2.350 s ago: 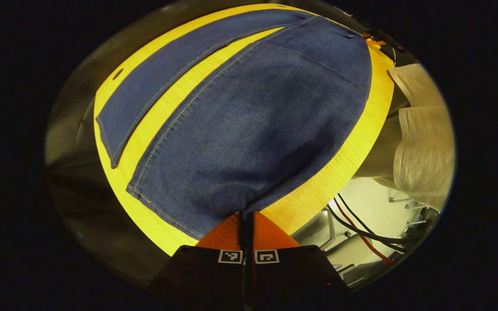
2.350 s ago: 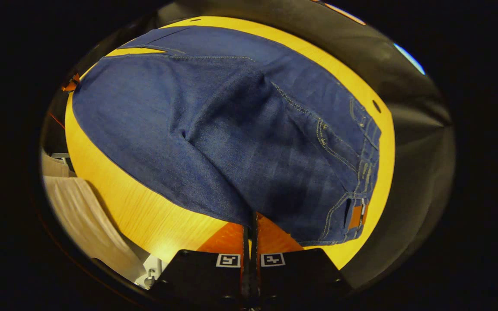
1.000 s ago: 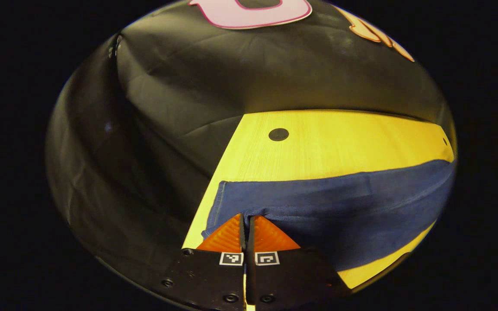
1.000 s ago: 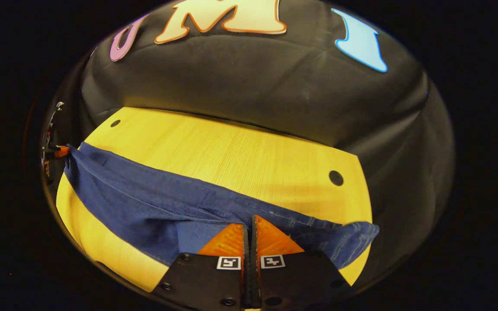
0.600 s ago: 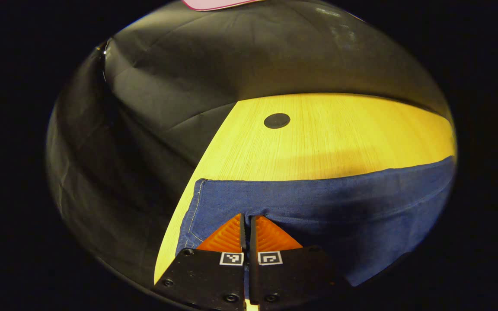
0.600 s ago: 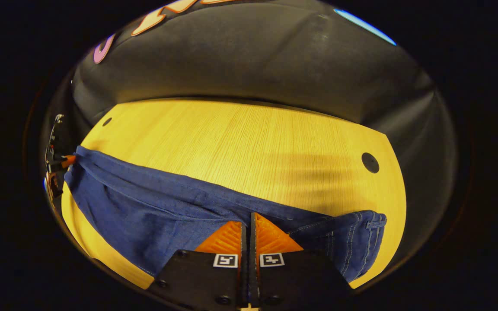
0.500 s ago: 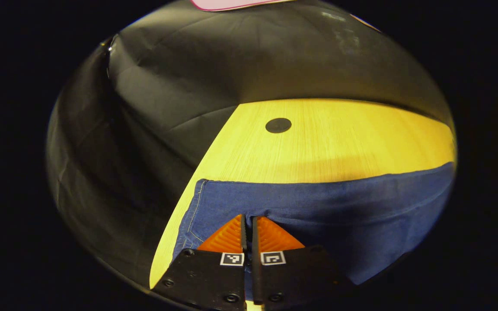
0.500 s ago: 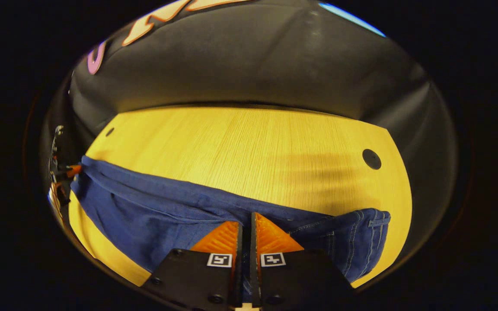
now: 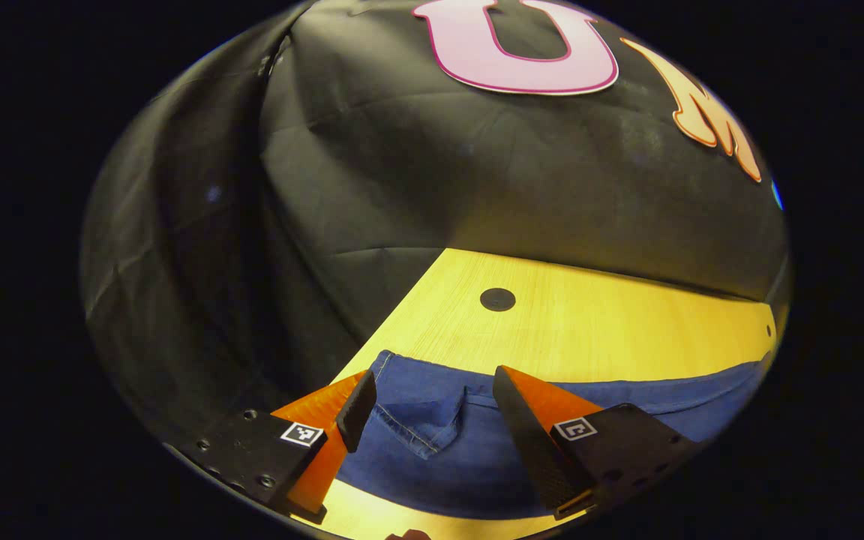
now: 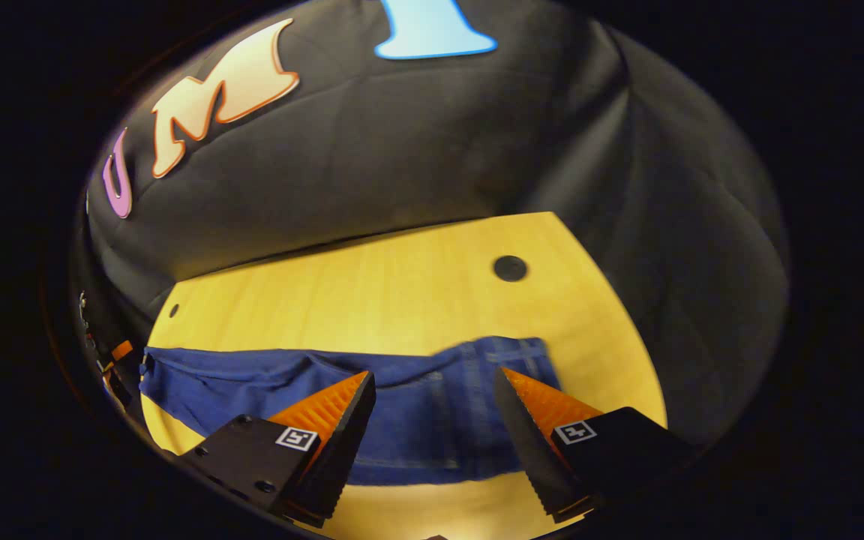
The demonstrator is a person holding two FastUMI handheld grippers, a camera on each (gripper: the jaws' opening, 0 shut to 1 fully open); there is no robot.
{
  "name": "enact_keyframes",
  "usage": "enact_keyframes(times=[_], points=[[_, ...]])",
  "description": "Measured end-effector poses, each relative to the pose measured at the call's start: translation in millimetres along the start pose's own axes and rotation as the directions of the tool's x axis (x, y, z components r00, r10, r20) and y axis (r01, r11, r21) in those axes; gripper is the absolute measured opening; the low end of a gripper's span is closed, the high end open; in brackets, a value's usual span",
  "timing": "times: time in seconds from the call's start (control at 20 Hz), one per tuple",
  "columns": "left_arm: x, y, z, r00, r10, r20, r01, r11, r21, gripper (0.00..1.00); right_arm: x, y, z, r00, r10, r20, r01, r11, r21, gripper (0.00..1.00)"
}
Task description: Grasp the waist and the cuffs of the jeans and fold them to make the two legs overlap; first hold the waist and fold one-third of the jeans toward the cuffs, then hold the cuffs and fold the remaining one-third in the same direction to finish folding.
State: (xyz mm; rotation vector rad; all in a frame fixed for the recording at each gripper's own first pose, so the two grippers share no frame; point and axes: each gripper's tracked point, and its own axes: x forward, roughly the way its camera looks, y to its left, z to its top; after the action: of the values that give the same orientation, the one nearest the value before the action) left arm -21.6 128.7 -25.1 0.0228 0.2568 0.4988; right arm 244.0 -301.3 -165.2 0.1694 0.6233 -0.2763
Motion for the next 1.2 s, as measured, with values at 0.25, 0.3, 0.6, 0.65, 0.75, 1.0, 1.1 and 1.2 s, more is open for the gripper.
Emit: enact_keyframes(times=[0.25, 0.3, 0.6, 0.65, 0.75, 1.0, 1.1, 1.2], points=[[-4.3, -6.3, 6.9, 0.997, -0.072, -0.003, 0.072, 0.994, -0.080, 0.95, 0.9, -71.3, -37.9, 0.994, -0.044, -0.101, 0.048, 0.998, 0.036, 0.94], [-4.1, -6.2, 9.0, 0.997, -0.071, 0.002, 0.071, 0.995, -0.067, 0.95, 4.6, -79.8, -45.5, 0.990, -0.052, -0.128, 0.056, 0.998, 0.026, 0.94], [2.6, -9.8, -2.5, 0.997, -0.070, -0.031, 0.070, 0.998, 0.003, 0.94, 26.5, -97.3, -72.5, 0.973, -0.014, -0.228, 0.022, 0.999, 0.032, 0.94], [4.4, -8.5, -0.2, 0.997, -0.068, -0.029, 0.068, 0.998, -0.005, 0.94, 25.7, -96.1, -74.8, 0.973, -0.008, -0.232, 0.017, 0.999, 0.035, 0.94], [-0.1, -5.6, 4.5, 0.998, -0.052, -0.035, 0.051, 0.999, -0.018, 0.94, 27.8, -95.5, -75.4, 0.972, 0.008, -0.236, 0.001, 0.999, 0.041, 0.99], [3.3, -7.7, 16.7, 1.000, 0.008, -0.013, -0.009, 0.998, -0.061, 0.94, 36.0, -84.5, -85.8, 0.967, 0.046, -0.252, -0.038, 0.999, 0.036, 0.89], [3.1, -6.5, 17.8, 1.000, 0.018, -0.002, -0.018, 0.997, -0.077, 0.93, 34.0, -82.3, -84.7, 0.969, 0.049, -0.243, -0.046, 0.999, 0.017, 0.84], [3.0, -5.7, 18.2, 1.000, 0.026, 0.000, -0.026, 0.997, -0.071, 0.93, 34.9, -83.5, -84.7, 0.970, 0.036, -0.239, -0.038, 0.999, -0.004, 0.85]])
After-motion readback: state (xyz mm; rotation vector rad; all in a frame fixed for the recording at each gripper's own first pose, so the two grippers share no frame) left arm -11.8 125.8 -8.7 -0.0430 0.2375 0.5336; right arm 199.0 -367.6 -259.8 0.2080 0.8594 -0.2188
